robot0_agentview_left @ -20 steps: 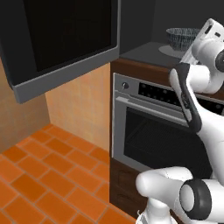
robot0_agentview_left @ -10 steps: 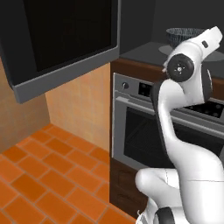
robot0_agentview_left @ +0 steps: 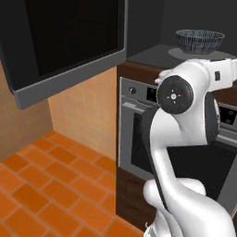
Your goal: Pick the bell pepper from the sink and place it in the bowl. Then pick the bowl and place it in the microwave. Then close the microwave door and press the start button.
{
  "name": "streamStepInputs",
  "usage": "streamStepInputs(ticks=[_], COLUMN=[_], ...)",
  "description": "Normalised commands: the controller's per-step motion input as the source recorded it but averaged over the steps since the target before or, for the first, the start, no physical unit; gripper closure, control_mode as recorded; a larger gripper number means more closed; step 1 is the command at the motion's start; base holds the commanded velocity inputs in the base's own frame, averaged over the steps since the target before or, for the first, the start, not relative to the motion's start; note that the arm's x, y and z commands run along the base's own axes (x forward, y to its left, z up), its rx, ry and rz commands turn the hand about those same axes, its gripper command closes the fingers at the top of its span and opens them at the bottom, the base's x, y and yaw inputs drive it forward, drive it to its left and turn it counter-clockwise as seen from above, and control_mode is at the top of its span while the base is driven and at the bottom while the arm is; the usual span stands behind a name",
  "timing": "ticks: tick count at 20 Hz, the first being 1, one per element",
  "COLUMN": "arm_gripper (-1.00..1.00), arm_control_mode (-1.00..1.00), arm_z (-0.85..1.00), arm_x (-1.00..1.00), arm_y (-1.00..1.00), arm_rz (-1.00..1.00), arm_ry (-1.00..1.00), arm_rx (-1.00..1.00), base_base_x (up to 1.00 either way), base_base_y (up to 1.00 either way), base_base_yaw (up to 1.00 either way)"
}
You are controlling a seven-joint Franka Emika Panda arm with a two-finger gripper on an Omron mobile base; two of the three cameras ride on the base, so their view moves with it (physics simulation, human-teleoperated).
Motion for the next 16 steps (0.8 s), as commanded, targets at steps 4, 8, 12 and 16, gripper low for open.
streamStepInputs(ticks=[4, 8, 12, 16], arm_gripper=[-1.0, -1.0, -1.0, -1.0], arm_control_mode=[-1.0, -1.0, -1.0, -1.0], arm_z=[-0.25, -0.04, 0.0, -0.01], arm_x=[-0.84, -0.36, -0.23, 0.0], arm_y=[0.66, 0.96, 1.0, 1.0], arm_rz=[0.0, 0.01, 0.0, 0.0], arm_ry=[-0.37, -0.08, 0.0, 0.04], arm_rx=[0.28, -0.12, -0.37, -0.32], base_base_x=[0.0, 0.0, 0.0, 0.0], base_base_y=[0.0, 0.0, 0.0, 0.0], base_base_yaw=[0.0, 0.0, 0.0, 0.0])
